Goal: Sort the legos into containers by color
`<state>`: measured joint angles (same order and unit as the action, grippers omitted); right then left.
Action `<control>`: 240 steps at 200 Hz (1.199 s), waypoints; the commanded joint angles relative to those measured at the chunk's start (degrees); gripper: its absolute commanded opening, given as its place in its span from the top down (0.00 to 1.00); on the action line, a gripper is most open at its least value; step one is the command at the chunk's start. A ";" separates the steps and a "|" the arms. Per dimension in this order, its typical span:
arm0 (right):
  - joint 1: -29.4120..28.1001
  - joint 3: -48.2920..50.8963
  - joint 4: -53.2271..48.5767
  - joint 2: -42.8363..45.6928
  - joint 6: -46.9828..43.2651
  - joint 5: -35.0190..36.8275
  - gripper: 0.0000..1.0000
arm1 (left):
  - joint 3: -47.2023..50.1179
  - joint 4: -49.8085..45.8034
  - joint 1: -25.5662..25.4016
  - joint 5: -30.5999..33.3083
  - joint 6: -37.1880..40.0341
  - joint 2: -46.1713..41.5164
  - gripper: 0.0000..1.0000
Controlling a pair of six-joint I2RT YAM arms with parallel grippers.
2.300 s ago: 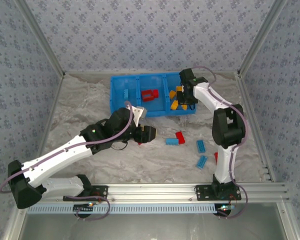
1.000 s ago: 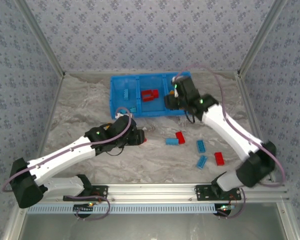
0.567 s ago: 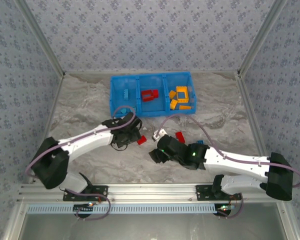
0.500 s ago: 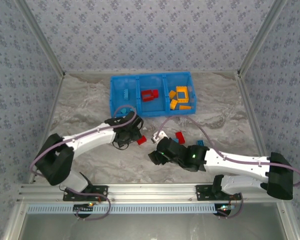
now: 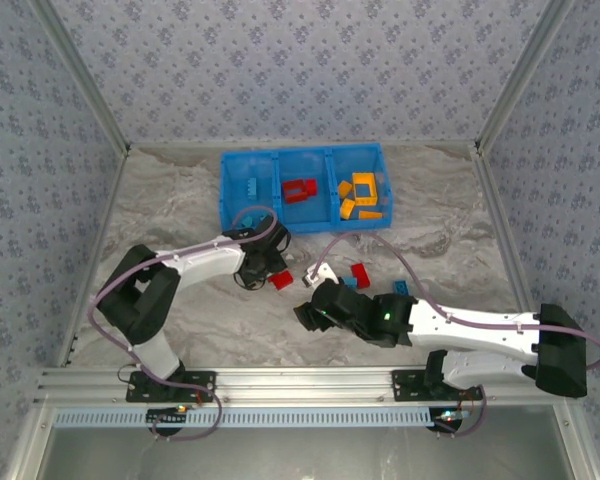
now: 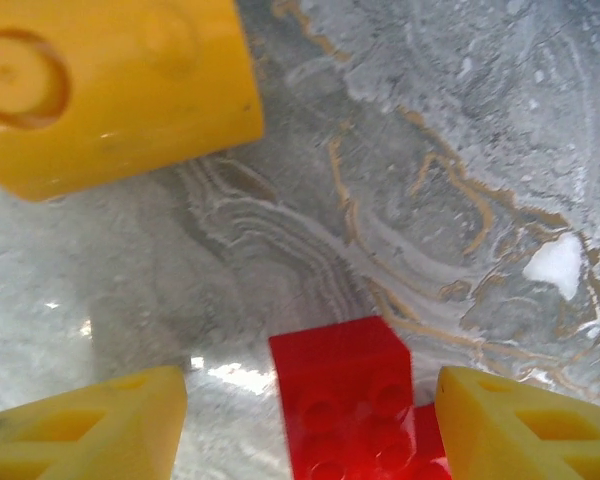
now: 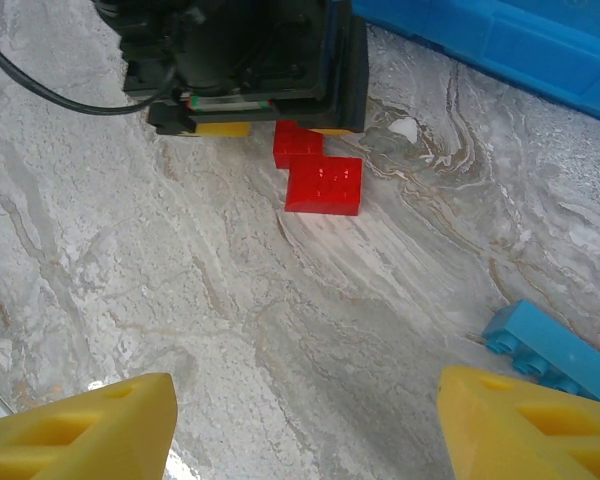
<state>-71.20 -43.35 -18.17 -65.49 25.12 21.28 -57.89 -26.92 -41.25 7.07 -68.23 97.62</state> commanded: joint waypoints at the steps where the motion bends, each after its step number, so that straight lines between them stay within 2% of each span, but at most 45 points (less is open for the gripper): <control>1: -0.50 0.12 0.25 0.04 1.56 1.42 0.28 | -1.70 0.86 0.13 0.22 -0.08 0.85 0.34; 52: -0.54 -0.17 0.09 -0.51 1.57 1.87 0.28 | -1.70 0.91 0.11 -0.12 -0.25 2.57 0.57; 94: -0.37 -0.48 -0.79 -0.36 1.72 2.75 0.29 | -1.96 -1.01 -0.22 0.76 0.36 1.43 0.64; 121: -0.15 -1.68 -3.05 1.20 1.52 4.81 0.29 | -3.51 -4.63 -1.61 5.75 2.47 -3.92 0.66; 139: 0.88 -2.74 -4.72 3.53 1.92 7.74 0.29 | -8.32 -7.21 -3.05 8.85 7.09 -6.77 0.66; 162: 4.96 -3.65 -3.91 6.78 1.74 9.41 0.28 | -16.67 -9.86 -3.17 7.88 13.63 -4.93 0.66; 210: 16.63 -7.17 2.21 7.01 -0.31 4.20 0.28 | -33.69 -11.58 -2.70 7.18 23.23 6.74 0.67; 240: 20.20 -10.12 2.88 5.99 -0.57 2.14 0.28 | -46.17 -16.50 -1.24 6.91 26.75 16.64 0.67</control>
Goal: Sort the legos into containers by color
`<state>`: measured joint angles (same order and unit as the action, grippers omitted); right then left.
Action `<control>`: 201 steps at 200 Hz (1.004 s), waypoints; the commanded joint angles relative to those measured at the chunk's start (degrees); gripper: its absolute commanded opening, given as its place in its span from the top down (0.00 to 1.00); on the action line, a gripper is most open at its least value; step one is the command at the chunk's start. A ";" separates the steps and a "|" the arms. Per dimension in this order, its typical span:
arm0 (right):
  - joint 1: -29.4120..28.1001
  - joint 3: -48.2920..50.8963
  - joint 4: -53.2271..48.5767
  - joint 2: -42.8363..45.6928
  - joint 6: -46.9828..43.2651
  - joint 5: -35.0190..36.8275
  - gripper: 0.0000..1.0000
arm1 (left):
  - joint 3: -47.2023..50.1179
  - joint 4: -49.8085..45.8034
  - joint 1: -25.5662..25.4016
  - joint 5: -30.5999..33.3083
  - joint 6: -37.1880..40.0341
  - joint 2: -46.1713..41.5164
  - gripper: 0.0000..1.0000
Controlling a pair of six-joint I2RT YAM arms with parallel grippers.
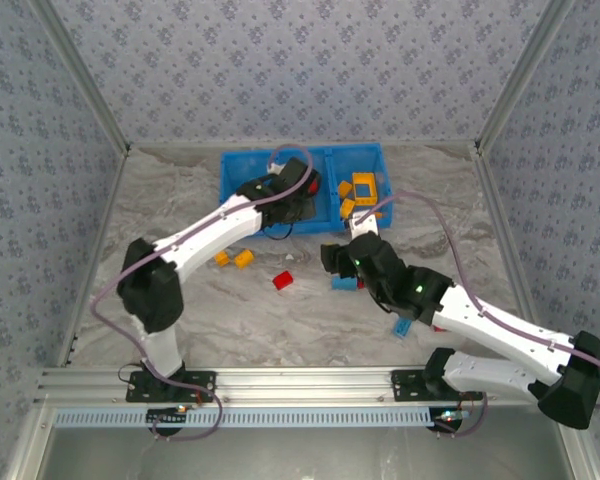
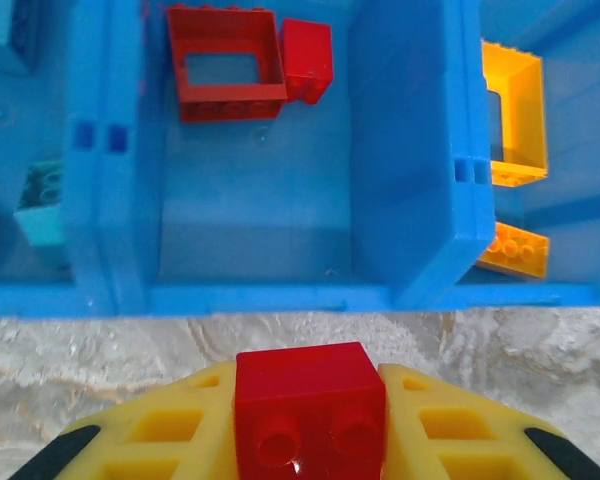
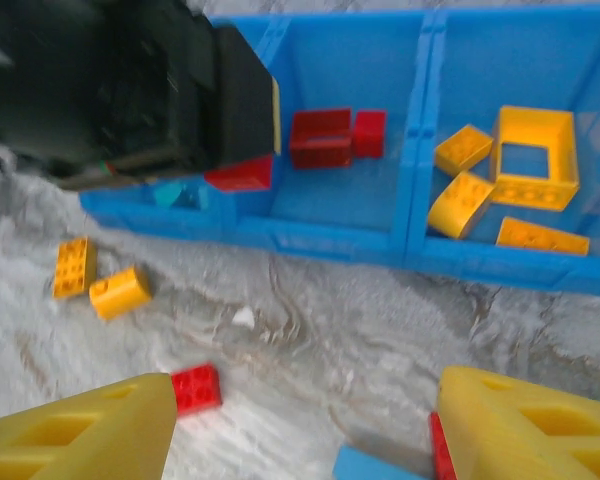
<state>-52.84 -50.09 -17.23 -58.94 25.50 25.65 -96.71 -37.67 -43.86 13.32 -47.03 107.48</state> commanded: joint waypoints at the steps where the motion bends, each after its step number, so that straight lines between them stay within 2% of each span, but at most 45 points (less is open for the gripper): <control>1: 1.90 -3.50 1.94 -0.56 -0.96 -2.30 0.28 | -7.62 -5.84 1.38 0.66 5.59 7.09 0.67; 34: 2.49 -4.07 1.52 -0.92 -0.57 -3.43 0.28 | -15.60 -6.29 3.37 -0.39 7.41 15.54 0.67; 69: 2.47 -2.71 1.00 -0.48 0.82 -4.16 0.28 | -25.49 -12.22 3.62 1.67 9.17 23.79 0.65; 91: 2.42 -2.15 0.99 -0.13 1.20 -4.21 0.28 | -28.42 -15.45 3.50 3.30 8.32 26.81 0.61; 132: 2.48 -2.07 0.54 -0.04 1.35 -4.29 0.28 | -28.42 -17.67 2.99 7.34 6.82 27.97 0.56; 160: 2.48 -2.12 -0.11 0.04 1.37 -4.29 0.28 | -28.52 -18.40 2.61 7.69 6.30 28.15 0.55; 201: 2.57 -1.83 -1.72 1.09 0.77 -3.42 0.28 | -28.19 -17.93 0.89 10.03 6.35 21.78 0.50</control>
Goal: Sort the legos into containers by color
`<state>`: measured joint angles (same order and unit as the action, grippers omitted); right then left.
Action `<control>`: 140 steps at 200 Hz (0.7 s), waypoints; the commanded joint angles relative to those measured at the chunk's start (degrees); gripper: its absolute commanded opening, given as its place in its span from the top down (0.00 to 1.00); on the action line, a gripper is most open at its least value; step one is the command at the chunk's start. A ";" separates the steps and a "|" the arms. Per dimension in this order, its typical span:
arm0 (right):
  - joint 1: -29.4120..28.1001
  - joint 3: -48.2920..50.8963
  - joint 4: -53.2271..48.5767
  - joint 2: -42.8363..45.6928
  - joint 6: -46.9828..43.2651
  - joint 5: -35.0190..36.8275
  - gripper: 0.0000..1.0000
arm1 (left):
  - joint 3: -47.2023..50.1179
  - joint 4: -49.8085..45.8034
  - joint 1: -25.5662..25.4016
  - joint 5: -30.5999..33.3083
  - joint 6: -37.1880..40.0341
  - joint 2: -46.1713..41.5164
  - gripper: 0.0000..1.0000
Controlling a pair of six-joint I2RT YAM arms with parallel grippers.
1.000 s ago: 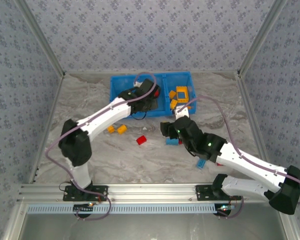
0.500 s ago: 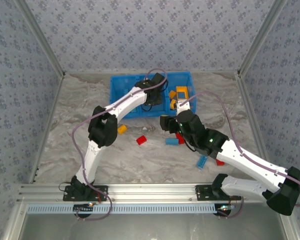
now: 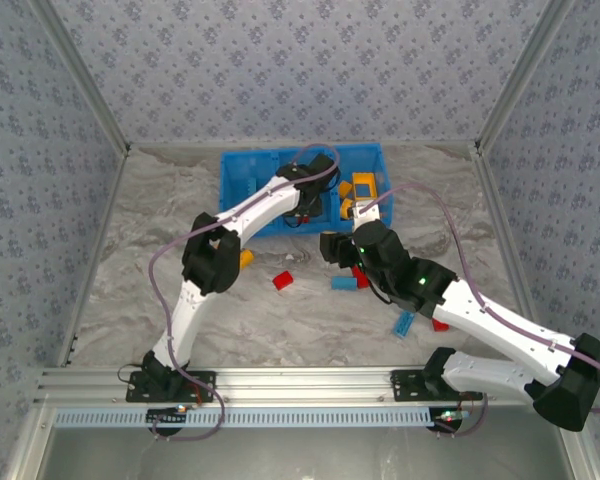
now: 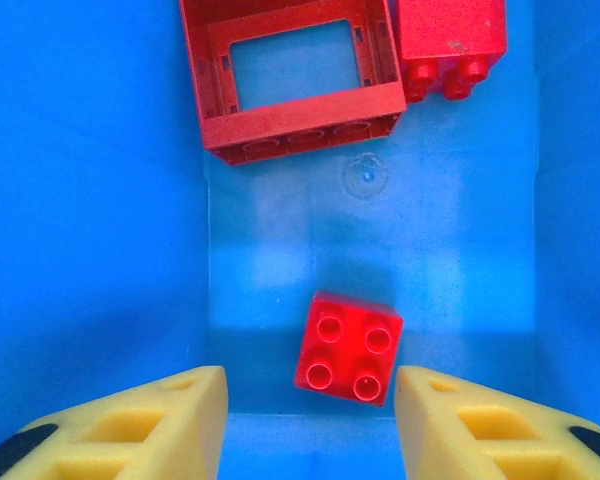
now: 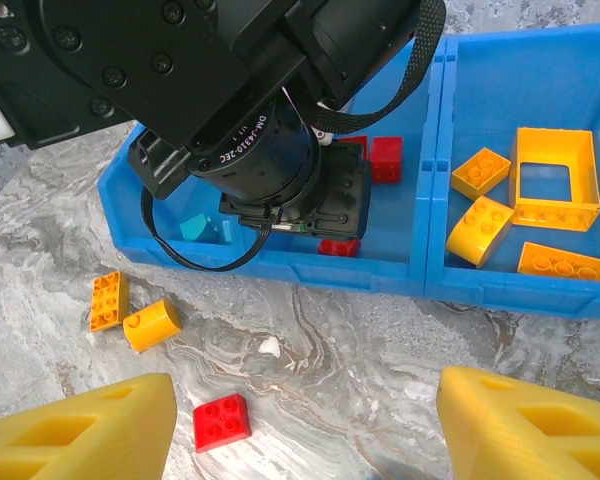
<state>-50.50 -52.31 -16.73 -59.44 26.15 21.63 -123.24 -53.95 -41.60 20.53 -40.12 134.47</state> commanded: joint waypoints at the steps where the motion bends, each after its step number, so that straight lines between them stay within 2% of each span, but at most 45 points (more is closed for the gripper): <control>1: 0.23 0.39 -2.28 1.60 0.08 0.61 0.28 | -1.65 -1.66 -1.46 2.88 -0.57 -5.47 0.49; 46: 0.27 1.25 -4.22 3.65 -1.01 0.71 0.28 | 2.49 -0.28 -2.82 4.60 -1.75 -18.81 0.40; 81: 0.15 0.11 -4.94 1.11 -3.28 -4.19 0.25 | 14.94 3.19 -2.70 6.35 -0.84 -34.19 0.32; 97: -1.99 -2.01 -5.32 -4.56 -4.35 -6.11 0.21 | 23.50 6.20 -2.74 5.70 1.63 -42.85 0.30; 119: -7.10 -6.27 -4.76 -16.62 -6.63 -7.32 0.17 | 37.12 9.86 -2.64 4.56 3.49 -56.46 0.28; 140: -9.46 -12.51 -4.13 -28.34 -8.00 -12.52 0.17 | 49.29 9.04 -2.60 5.23 1.92 -69.41 0.26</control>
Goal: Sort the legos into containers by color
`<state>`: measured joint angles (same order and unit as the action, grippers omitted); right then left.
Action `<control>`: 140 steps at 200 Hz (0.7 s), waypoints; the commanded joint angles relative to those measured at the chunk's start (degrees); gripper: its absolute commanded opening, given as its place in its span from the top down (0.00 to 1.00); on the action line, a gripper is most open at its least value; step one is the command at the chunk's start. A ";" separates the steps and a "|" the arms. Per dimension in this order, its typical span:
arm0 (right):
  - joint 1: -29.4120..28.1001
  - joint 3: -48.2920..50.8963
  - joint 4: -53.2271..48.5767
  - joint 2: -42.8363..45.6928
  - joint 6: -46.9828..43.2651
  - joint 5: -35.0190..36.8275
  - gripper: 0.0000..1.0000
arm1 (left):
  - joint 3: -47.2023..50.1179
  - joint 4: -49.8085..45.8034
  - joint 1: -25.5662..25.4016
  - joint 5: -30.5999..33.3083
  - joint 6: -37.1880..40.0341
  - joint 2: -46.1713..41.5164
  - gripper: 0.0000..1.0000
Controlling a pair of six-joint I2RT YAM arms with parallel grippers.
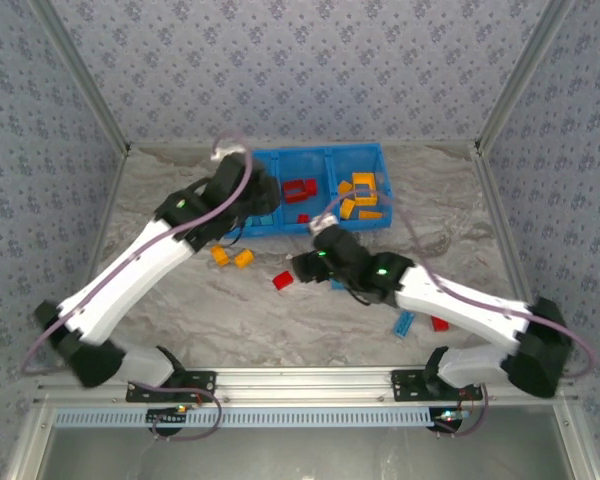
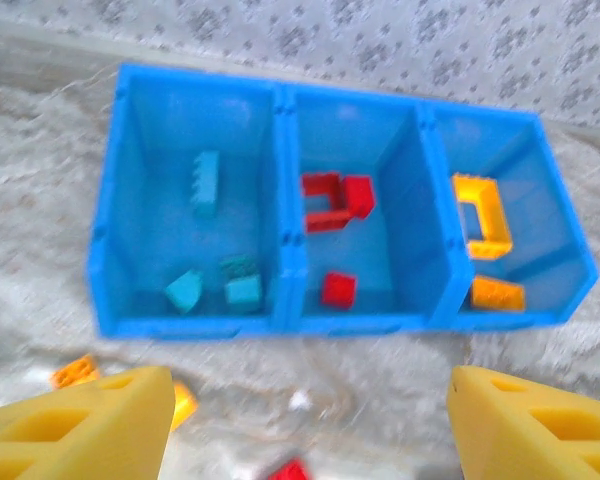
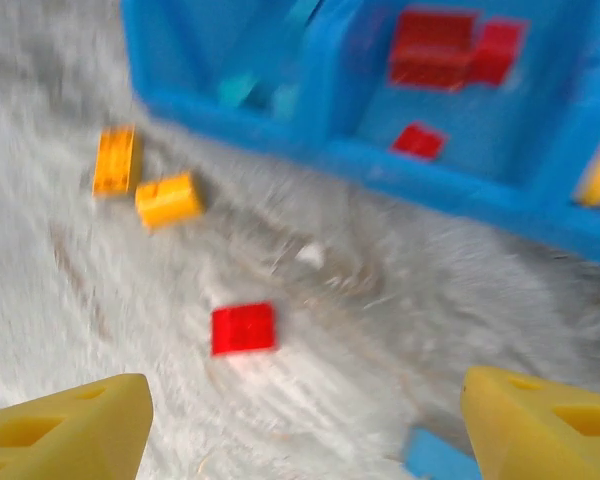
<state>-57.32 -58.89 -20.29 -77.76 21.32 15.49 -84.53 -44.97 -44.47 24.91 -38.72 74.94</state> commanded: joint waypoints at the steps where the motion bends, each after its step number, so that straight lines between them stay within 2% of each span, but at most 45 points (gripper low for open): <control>1: -2.72 -6.26 -0.55 -10.70 -3.24 -6.62 0.17 | 11.08 -0.16 0.26 0.99 0.37 -10.41 0.26; 35: -4.55 -19.72 -3.26 -28.02 -4.93 -11.51 0.15 | 25.98 -9.23 0.39 6.16 -4.27 -30.01 0.24; 60: -3.63 -29.68 -8.05 -38.60 -5.57 -11.96 0.11 | 31.15 -14.65 0.46 7.28 -7.06 -41.32 0.23; 64: -3.18 -30.97 -8.79 -40.04 -5.51 -12.28 0.02 | 31.52 -15.30 0.55 7.39 -7.48 -42.75 0.23; 70: -2.46 -33.02 -9.64 -41.90 -5.50 -12.78 0.00 | 31.91 -16.02 0.59 7.38 -7.77 -44.74 0.23; 107: 0.30 -41.01 -11.33 -49.04 -7.08 -13.22 0.00 | 32.81 -18.07 0.53 7.07 -8.49 -52.41 0.23; 140: 1.06 -47.80 -13.13 -54.59 -9.86 -13.02 0.07 | 31.64 -19.53 0.52 6.92 -8.37 -53.30 0.23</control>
<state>-56.25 -101.23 -29.54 -128.81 14.50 3.18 -52.21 -62.24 -44.25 30.96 -46.50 21.98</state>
